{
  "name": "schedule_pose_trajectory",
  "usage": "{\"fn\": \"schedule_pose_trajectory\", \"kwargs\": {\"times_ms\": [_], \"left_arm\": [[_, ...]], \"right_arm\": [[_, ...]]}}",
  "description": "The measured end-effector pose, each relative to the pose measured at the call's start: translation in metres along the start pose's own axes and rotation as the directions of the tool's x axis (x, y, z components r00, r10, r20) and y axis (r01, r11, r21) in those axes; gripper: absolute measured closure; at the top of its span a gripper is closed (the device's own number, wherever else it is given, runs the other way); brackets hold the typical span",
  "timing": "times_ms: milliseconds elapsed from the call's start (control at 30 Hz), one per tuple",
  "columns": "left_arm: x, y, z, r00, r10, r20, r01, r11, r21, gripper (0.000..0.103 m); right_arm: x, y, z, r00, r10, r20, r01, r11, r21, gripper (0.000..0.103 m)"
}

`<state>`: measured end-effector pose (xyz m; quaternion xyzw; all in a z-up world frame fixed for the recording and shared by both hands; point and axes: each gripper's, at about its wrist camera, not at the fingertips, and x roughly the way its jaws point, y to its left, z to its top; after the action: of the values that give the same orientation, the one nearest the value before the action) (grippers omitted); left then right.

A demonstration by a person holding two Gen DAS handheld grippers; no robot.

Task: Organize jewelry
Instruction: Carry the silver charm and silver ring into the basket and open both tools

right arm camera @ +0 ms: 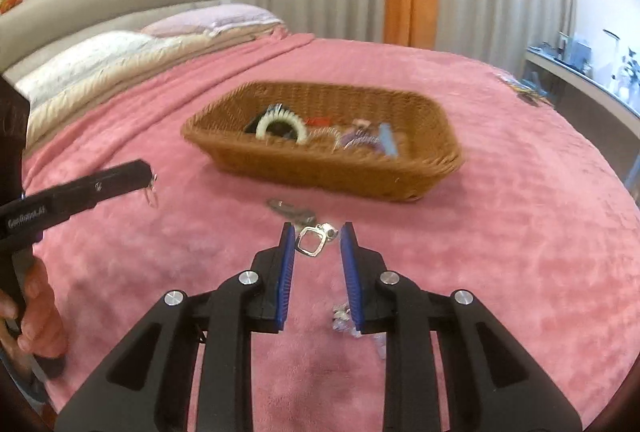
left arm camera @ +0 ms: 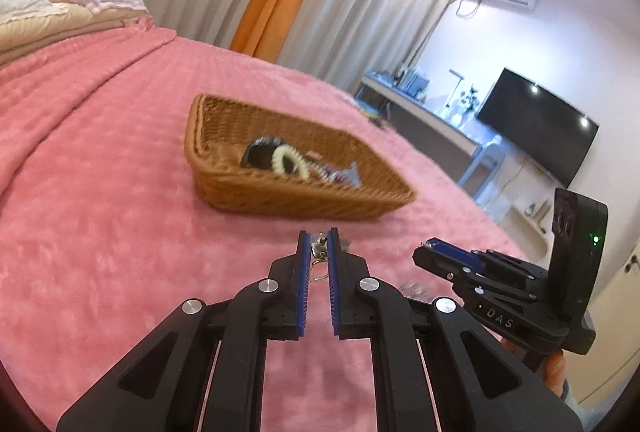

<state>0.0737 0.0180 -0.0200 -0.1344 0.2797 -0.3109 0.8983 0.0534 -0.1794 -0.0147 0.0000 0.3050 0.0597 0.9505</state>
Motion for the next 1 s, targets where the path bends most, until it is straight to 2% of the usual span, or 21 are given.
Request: {"fn": "schedule_pose_trajectory", "kwargs": {"times_ms": [133,233,400,533,633,767,1000], "left_arm": [[-0.013,-0.023,0.027,0.999,-0.023,0.040,0.021,0.998,0.051,0.096],[-0.015,-0.040,0.054,0.997,-0.050,0.066,0.044,0.995,0.089,0.096],[0.005,-0.052,0.093,0.994,-0.055,0.091,0.044,0.991,0.126,0.096],[0.035,-0.052,0.112,0.995,-0.044,0.093,0.033,0.992,0.124,0.096],[0.072,-0.042,0.121,0.998,-0.023,0.063,0.017,0.996,0.092,0.096],[0.111,-0.025,0.121,1.000,0.005,0.020,-0.006,0.999,0.049,0.096],[0.150,-0.009,0.104,0.999,0.045,-0.029,-0.043,0.997,0.070,0.096]], "right_arm": [[-0.034,-0.009,0.028,0.999,-0.006,0.052,0.005,1.000,0.014,0.082],[-0.049,-0.012,0.053,0.995,-0.060,0.079,0.062,0.998,-0.027,0.082],[-0.045,-0.026,0.093,0.989,-0.093,0.119,0.098,0.994,-0.040,0.082],[-0.008,-0.042,0.119,0.994,-0.038,0.100,0.037,0.999,0.006,0.082],[0.029,-0.052,0.131,0.998,-0.007,0.059,0.004,0.999,0.045,0.082],[0.078,-0.064,0.133,1.000,0.025,-0.001,-0.025,0.994,0.106,0.082],[0.133,-0.077,0.122,0.996,0.039,-0.083,-0.027,0.989,0.147,0.082]]}}
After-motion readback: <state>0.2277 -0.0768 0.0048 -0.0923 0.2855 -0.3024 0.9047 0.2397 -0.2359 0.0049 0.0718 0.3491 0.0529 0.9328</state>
